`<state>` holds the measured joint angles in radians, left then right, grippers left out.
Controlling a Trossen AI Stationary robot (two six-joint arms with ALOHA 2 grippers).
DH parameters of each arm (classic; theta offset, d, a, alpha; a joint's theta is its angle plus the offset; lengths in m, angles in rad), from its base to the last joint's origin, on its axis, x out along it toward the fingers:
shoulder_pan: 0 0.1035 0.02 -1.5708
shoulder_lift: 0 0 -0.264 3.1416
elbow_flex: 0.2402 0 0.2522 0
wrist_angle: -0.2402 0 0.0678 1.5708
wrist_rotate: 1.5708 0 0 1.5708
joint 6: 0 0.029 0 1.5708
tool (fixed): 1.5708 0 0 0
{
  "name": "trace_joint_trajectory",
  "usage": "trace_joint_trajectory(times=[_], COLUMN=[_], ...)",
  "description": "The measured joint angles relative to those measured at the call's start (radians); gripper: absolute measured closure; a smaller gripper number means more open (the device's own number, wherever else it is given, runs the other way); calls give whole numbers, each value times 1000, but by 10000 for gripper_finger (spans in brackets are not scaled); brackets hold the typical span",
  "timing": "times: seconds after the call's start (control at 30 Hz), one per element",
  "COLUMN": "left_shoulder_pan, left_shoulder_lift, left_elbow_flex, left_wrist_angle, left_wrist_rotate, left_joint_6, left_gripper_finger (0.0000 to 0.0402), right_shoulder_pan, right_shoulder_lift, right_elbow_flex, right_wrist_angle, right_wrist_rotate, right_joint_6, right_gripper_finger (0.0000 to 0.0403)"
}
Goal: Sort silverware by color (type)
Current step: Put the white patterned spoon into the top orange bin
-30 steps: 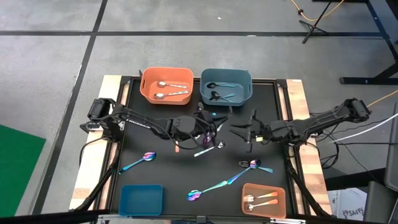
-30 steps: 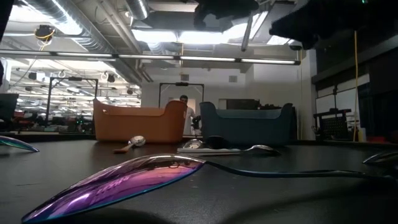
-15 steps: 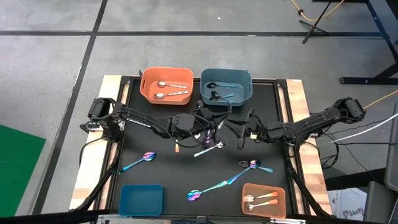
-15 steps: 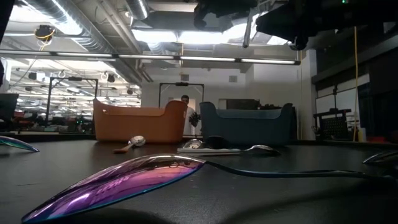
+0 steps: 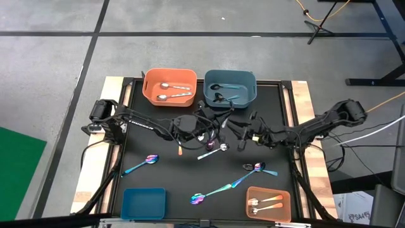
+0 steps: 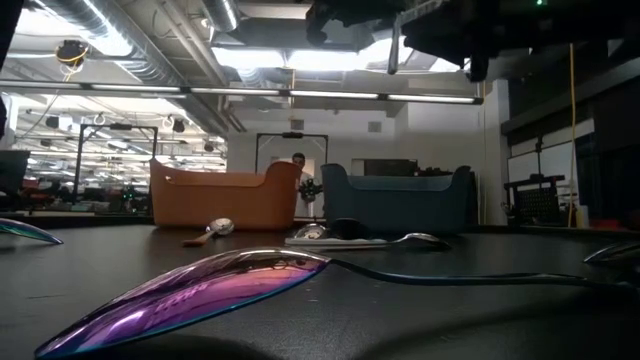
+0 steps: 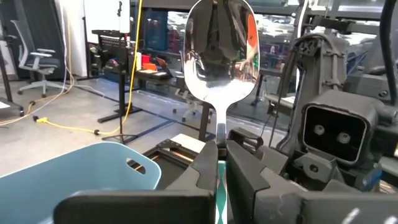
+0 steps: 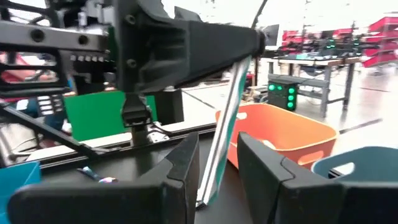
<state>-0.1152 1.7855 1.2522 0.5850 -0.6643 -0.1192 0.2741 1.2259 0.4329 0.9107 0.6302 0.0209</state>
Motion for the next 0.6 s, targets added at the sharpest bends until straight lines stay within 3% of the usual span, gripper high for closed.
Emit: trace_joint_trajectory(times=[0.2,0.43,0.6], left_shoulder_pan=[-1,-1,-1], left_shoulder_lift=[0,0,0], left_elbow_flex=[0,0,0], left_wrist_angle=[0,1,1], left_wrist_rotate=[-4,-2,-2], left_joint_6=[-1,-1,-2], left_gripper_finger=[392,392,392], right_shoulder_pan=[0,0,0], right_shoulder_lift=[73,144,152], right_elbow_flex=[55,117,125], right_wrist_angle=[3,-1,-2], right_wrist_rotate=[20,155,166], right_joint_6=[-9,-27,-27], right_gripper_finger=[304,304,304])
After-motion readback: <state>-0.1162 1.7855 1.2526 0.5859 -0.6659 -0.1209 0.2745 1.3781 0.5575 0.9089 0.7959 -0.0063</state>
